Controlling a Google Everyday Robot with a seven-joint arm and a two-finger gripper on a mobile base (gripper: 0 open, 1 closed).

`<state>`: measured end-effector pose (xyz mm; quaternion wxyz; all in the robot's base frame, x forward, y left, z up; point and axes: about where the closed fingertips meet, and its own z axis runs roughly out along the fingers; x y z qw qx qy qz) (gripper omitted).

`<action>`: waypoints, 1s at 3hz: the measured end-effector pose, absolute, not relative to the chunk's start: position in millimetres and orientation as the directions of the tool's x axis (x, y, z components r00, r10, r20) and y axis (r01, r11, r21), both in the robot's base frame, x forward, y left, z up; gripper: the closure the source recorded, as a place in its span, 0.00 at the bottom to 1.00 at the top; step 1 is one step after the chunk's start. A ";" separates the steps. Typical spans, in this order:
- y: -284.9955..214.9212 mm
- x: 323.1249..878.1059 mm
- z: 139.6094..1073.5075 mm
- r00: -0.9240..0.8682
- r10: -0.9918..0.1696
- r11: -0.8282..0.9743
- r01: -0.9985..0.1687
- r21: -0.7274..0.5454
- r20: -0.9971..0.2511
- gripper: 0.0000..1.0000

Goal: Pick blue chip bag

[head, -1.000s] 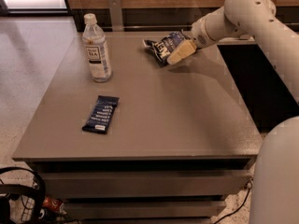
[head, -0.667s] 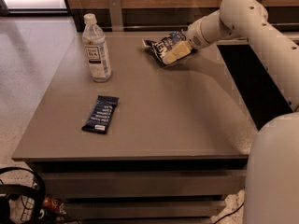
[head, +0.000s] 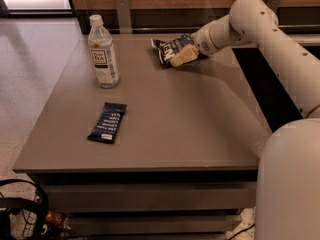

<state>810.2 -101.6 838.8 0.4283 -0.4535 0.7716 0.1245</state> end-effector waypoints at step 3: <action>-93.6 811.0 830.9 -0.224 -0.595 0.549 -0.815 -0.187 -0.772 0.92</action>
Offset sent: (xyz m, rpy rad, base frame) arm 0.0002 0.0021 -0.0021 0.0004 0.0030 0.0029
